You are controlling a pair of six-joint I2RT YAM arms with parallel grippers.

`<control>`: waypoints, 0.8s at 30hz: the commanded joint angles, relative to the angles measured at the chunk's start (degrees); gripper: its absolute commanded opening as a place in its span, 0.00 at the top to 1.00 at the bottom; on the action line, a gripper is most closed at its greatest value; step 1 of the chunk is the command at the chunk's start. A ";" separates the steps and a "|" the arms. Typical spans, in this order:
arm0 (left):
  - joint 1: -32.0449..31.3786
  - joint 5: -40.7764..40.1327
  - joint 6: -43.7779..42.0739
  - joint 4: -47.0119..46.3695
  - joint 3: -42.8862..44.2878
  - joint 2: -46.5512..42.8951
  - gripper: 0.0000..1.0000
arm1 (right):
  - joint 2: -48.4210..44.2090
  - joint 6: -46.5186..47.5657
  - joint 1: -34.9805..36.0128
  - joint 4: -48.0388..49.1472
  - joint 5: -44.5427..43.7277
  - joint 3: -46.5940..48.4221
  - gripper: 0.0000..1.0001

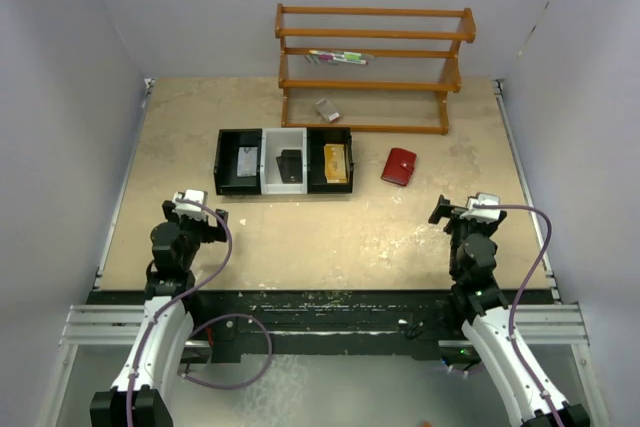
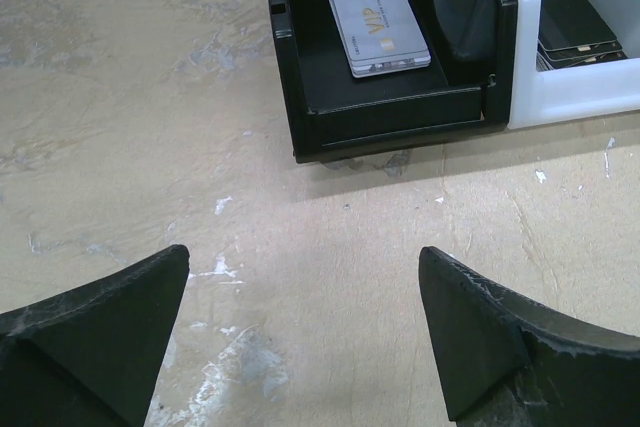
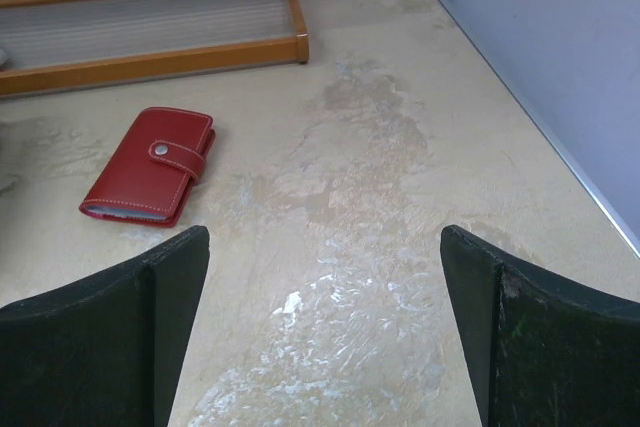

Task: Take the credit cards out of the card holder

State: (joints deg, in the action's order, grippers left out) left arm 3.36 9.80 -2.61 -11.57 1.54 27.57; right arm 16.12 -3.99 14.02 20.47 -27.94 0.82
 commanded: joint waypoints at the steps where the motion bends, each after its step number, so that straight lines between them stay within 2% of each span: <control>1: -0.08 0.68 -0.50 -2.81 1.78 -0.16 0.01 | -0.06 -0.68 0.13 3.00 -1.24 0.62 0.00; 12: -0.05 0.72 -0.55 -2.93 1.80 0.02 0.01 | -0.02 -0.85 0.13 2.67 -2.57 0.75 0.00; 15: -0.09 1.67 -0.63 -3.06 2.45 -0.11 0.01 | 0.06 -0.26 0.13 0.35 -2.85 3.47 0.00; 18: -0.06 2.73 -0.97 3.29 10.40 3.30 0.01 | 3.22 -0.33 0.17 -4.59 -3.83 10.22 0.00; 19: -0.06 2.83 -1.57 5.71 13.89 5.59 0.01 | 4.91 -3.26 0.15 -5.09 -6.22 12.36 0.00; 21: -0.10 3.26 -4.20 11.54 22.37 10.89 0.01 | 8.37 -16.89 0.13 -11.32 -11.39 19.39 0.00; 22: -0.06 3.38 -5.02 15.44 26.82 14.07 0.01 | 10.27 -20.76 0.13 -12.62 -12.80 21.78 0.00; 24: -0.01 4.90 -7.33 24.00 35.99 20.11 0.01 | 13.52 -24.90 0.12 -13.57 -10.72 26.03 0.00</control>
State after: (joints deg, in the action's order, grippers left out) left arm 3.36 12.01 -4.89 0.51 21.34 39.48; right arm 24.97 -13.96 14.09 10.46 -34.63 16.95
